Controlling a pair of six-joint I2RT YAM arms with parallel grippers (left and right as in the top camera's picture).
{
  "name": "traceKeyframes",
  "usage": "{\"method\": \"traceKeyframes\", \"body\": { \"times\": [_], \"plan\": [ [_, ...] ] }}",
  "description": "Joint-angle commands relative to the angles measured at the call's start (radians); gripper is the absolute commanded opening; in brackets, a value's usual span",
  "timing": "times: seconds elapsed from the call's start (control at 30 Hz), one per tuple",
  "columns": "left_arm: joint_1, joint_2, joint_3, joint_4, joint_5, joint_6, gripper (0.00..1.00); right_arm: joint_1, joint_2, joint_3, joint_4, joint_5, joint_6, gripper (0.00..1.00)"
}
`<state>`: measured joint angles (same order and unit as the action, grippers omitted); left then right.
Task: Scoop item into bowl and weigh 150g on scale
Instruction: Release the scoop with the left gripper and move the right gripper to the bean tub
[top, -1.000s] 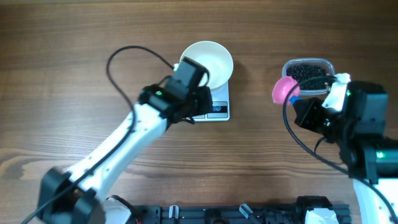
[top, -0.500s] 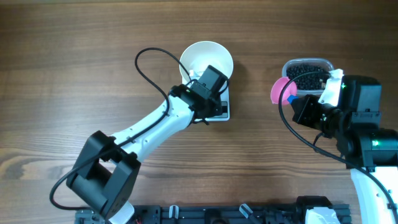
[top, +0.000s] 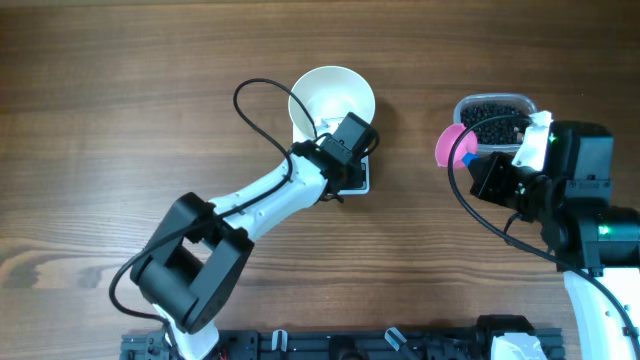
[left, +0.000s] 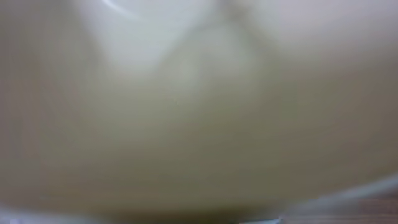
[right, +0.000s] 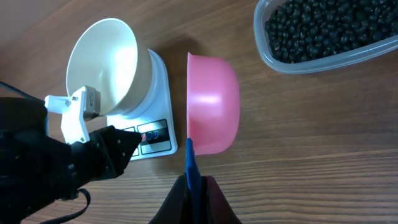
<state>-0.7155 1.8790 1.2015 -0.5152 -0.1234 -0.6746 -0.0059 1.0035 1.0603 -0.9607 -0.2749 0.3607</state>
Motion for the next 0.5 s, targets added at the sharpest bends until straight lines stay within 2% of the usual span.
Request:
{"method": "traceKeyframes", "body": {
  "times": [0.0, 0.47],
  "plan": [
    [-0.003, 0.035, -0.006, 0.009, -0.032, -0.014, 0.04, -0.005, 0.001, 0.013, 0.006, 0.013, -0.017, 0.04],
    [-0.003, 0.056, -0.006, 0.026, -0.043, -0.014, 0.04, -0.005, 0.001, 0.013, 0.006, 0.013, -0.017, 0.04]
  ]
}}
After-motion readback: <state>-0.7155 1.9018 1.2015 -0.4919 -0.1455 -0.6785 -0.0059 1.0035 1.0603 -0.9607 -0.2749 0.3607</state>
